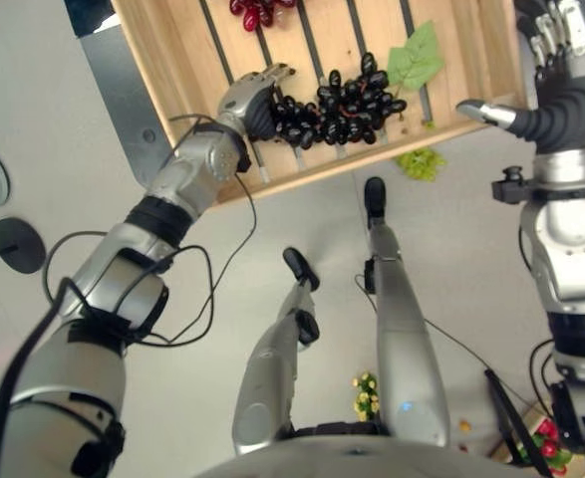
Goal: Pick up the fruits from the basket on one side to the basket on the other side
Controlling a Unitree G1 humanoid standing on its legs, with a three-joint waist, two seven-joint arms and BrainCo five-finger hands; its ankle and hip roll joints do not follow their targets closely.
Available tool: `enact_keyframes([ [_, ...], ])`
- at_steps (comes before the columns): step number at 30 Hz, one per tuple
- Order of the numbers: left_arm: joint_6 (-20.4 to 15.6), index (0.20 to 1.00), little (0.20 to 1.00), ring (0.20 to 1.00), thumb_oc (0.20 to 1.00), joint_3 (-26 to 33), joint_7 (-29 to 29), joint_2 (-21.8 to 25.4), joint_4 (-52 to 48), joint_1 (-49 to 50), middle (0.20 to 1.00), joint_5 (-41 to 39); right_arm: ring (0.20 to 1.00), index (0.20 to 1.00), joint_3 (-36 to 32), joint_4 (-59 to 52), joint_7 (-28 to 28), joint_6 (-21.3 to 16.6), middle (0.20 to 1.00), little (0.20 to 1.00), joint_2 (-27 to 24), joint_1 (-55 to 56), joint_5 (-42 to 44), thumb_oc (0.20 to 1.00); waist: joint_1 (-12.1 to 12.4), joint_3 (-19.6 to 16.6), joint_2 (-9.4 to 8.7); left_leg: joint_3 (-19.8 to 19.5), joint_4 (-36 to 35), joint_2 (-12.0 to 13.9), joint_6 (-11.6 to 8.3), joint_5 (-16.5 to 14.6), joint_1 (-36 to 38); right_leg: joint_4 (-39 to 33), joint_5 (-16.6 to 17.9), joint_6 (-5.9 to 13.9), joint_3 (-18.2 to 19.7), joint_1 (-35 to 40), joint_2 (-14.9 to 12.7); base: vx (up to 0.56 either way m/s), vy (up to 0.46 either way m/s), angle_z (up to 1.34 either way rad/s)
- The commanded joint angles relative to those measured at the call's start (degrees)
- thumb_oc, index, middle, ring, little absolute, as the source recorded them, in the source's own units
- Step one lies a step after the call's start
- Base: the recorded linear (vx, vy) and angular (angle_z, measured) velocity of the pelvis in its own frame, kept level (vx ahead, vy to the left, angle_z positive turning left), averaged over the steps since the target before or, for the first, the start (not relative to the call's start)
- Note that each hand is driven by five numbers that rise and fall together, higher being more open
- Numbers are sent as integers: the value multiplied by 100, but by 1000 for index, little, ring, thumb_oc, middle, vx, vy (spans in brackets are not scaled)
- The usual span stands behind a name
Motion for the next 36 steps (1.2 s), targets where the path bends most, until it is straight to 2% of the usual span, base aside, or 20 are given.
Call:
enact_keyframes([
  [1,98,200,200,200,200,-225,-585,-186,433,471,200,190,1000,1000,-375,-560,2,-307,1000,1000,0,-55,128,1000,-156,70,-29,-258,593,565,-175,80,-224,1152,-1293,688,-60,69,194,0,0,0],
  [19,104,200,200,200,200,-131,-518,-155,432,485,200,141,1000,1000,-363,-525,-40,-290,1000,1000,49,-128,112,1000,-116,70,-25,-263,571,578,-181,86,-257,1111,-1281,687,-71,59,209,0,0,0],
  [27,24,200,200,200,200,122,-272,209,258,133,200,-145,1000,1000,-336,-471,2,-310,1000,1000,52,-129,122,1000,-116,70,-55,-284,603,583,-183,79,-265,1151,-1287,691,-77,60,211,0,0,0],
  [28,-23,200,200,200,200,250,-78,334,242,-101,200,-380,1000,1000,-299,-455,16,-327,1000,1000,53,-114,151,1000,-121,70,-67,-290,618,589,-187,83,-250,1153,-1288,689,-84,83,209,0,0,0],
  [35,-198,200,200,200,200,450,211,664,225,-752,200,-1282,1000,1000,-197,-418,146,-332,1000,1000,51,-51,298,1000,-173,70,-120,-308,681,611,-197,78,-226,1183,-1280,692,-93,130,215,0,0,0],
  [36,-260,200,200,200,200,564,296,710,212,-934,200,-1628,1000,1000,-171,-413,205,-326,1000,1000,69,6,333,1000,-193,70,-142,-311,733,618,-201,65,-195,1194,-1278,687,-98,175,212,-1,-4,5],
])
